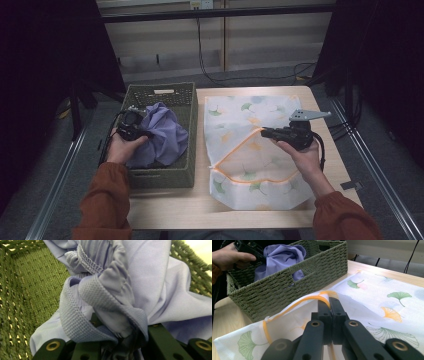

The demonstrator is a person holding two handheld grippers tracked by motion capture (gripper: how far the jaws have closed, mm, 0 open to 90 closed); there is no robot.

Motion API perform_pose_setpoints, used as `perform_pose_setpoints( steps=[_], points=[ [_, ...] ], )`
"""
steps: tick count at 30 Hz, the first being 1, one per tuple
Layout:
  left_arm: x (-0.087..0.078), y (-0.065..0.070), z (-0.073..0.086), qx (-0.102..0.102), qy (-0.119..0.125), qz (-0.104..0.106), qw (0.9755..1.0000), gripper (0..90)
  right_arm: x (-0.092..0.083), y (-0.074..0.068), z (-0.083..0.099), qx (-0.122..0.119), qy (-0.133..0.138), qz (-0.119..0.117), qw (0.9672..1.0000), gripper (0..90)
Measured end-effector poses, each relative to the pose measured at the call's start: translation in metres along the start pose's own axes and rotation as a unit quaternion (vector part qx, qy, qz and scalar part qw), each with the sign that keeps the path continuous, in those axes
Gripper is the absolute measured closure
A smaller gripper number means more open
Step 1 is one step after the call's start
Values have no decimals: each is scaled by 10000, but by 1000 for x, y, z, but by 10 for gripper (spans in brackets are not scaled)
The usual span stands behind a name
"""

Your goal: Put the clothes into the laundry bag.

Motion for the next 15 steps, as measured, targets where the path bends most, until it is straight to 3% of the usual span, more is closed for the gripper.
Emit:
perform_pose_setpoints(
  steps=[6, 8, 10, 15],
  points=[
    [-9, -2, -4, -179, 416, -56, 9990, 760, 0, 0, 0, 0, 2, 11, 10000, 893],
    [-12, -1, -4, -151, 482, -51, 9987, 760, 0, 0, 0, 0, -1, 8, 10000, 892],
    [-16, 1, -6, -263, 634, 25, 9976, 760, 0, 0, 0, 7, 0, 12, 10000, 893],
    [-24, 0, -8, -237, 732, -34, 9970, 760, -1, 1, 0, 5, 10, 5, 10000, 893]
  ],
)
Point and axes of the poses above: each handheld gripper's, and its own axes: x roughly forward along the jaws, z roughly out of its underside, y roughly to its right, the point moved 9 cm from there along x, roughly forward along the jaws, and after that the axes turned 2 degrees about y, right-handed, at the moved point
